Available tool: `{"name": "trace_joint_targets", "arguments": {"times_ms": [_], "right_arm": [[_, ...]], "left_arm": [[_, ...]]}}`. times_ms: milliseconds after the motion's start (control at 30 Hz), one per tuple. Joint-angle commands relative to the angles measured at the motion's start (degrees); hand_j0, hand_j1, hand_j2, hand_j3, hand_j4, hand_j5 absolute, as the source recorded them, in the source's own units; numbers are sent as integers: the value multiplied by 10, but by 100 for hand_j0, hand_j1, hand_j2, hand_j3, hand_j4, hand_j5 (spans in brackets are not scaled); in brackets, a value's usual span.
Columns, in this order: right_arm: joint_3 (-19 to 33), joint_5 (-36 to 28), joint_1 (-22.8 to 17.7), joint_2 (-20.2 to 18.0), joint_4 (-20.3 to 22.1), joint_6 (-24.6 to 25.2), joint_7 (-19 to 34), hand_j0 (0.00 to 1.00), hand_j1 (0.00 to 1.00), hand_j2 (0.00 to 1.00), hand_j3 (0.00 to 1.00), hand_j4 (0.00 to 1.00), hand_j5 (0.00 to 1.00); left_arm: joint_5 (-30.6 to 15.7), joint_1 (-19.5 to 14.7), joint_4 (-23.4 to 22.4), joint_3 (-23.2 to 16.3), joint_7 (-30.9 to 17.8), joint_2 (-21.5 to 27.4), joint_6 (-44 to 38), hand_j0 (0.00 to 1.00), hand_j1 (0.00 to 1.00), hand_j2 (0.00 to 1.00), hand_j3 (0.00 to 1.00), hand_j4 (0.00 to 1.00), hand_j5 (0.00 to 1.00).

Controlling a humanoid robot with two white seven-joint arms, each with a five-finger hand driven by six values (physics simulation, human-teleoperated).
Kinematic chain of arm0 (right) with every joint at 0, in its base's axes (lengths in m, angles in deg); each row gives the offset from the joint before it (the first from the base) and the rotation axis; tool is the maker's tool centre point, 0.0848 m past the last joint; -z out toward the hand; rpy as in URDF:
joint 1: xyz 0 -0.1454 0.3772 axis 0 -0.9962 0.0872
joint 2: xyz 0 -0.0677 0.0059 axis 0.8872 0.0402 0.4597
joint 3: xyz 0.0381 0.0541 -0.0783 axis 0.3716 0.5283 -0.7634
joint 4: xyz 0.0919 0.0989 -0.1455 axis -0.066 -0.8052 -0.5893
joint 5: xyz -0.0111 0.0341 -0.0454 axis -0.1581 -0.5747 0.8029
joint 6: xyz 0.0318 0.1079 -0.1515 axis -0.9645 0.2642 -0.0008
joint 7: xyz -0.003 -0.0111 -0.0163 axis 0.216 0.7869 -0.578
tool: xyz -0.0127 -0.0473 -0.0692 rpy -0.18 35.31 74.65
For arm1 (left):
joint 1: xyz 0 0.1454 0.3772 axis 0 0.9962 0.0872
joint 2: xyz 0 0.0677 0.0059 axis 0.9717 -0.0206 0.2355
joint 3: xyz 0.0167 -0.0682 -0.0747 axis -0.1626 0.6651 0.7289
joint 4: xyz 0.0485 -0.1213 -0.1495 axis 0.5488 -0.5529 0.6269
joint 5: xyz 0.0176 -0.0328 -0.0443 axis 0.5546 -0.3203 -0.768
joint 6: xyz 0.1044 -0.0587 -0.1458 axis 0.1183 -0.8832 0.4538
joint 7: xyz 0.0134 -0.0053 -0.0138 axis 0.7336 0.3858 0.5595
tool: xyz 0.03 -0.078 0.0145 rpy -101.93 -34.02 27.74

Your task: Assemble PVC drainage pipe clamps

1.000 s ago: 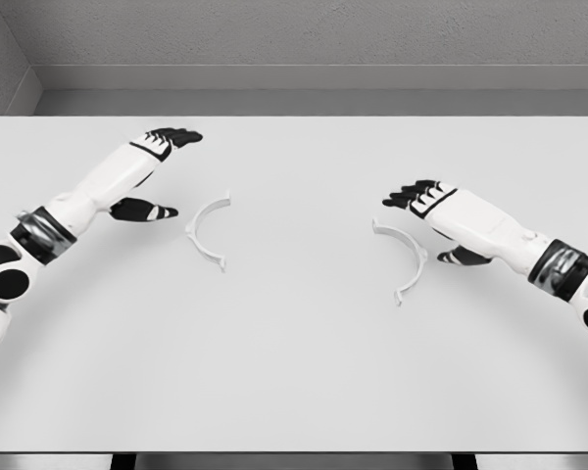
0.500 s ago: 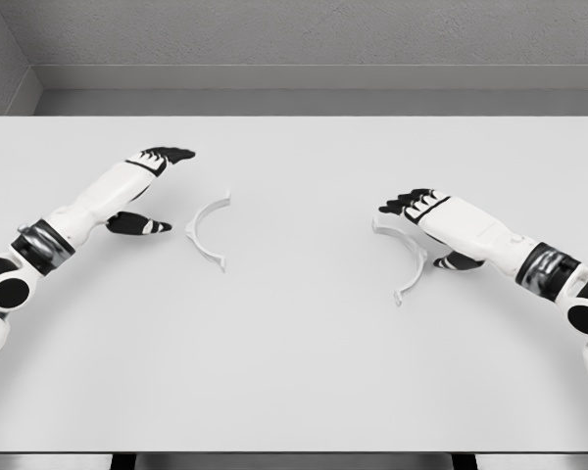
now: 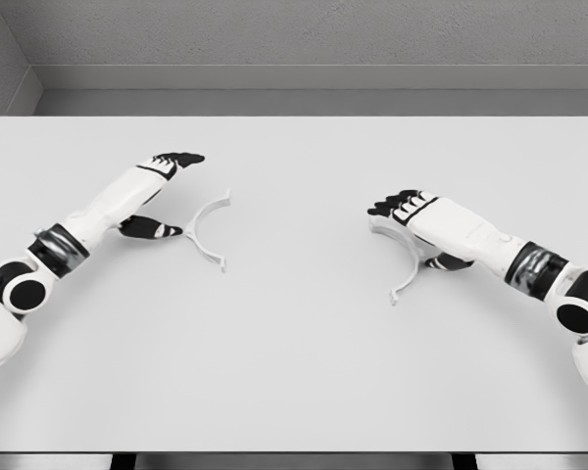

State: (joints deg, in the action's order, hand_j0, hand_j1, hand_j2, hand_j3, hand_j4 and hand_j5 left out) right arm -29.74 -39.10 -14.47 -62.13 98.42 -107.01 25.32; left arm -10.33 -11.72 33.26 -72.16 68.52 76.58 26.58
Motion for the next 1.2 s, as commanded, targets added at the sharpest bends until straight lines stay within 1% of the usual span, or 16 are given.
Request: {"name": "trace_joint_targets", "arguments": {"times_ms": [0,133,300,333,367,467,600,667,733,800,933,1033,1167], "right_arm": [[-2,-4,0,-1,1,1,0,100,100,100,100,100,100],[-7,-4,1,0,5,1,2,100,100,100,100,100,100],[-18,-4,1,0,7,1,3,100,100,100,100,100,100],[-19,-4,1,0,9,1,3,100,100,100,100,100,100],[-20,-4,1,4,20,1,4,100,100,100,100,100,100],[-21,-4,1,7,21,1,4,100,100,100,100,100,100],[-21,-4,2,8,22,1,4,100,100,100,100,100,100],[-22,-4,4,8,23,1,4,100,100,100,100,100,100],[-30,-4,5,8,24,6,4,100,100,100,100,100,100],[-32,-4,6,9,32,11,4,100,100,100,100,100,100],[-49,-4,16,9,32,19,4,100,100,100,100,100,100],[-52,-4,17,20,32,19,4,100,100,100,100,100,100],[-54,-3,17,21,32,19,5,100,100,100,100,100,100]], "left_arm": [[-4,0,-1,0,0,-4,0,100,100,100,100,100,100],[-4,0,0,0,0,-5,0,100,100,100,100,100,100],[-4,1,0,0,0,-21,0,100,100,100,100,100,100],[-4,1,0,0,0,-22,0,100,100,100,100,100,100],[-4,1,0,0,0,-22,0,100,100,100,100,100,100],[-4,1,1,0,0,-30,0,100,100,100,100,100,100],[-5,1,-1,9,0,-23,0,100,100,100,100,100,100],[-5,-1,-3,9,0,-22,0,100,100,100,100,100,100],[-5,-13,-26,9,0,-23,0,100,100,100,100,100,100],[-5,-22,-36,7,0,-30,0,100,100,100,100,100,100],[-4,-25,-36,4,0,-37,0,100,100,100,100,100,100],[-4,-25,-36,2,0,-45,0,100,100,100,100,100,100],[-4,-25,-35,2,0,-53,0,100,100,100,100,100,100]]}}
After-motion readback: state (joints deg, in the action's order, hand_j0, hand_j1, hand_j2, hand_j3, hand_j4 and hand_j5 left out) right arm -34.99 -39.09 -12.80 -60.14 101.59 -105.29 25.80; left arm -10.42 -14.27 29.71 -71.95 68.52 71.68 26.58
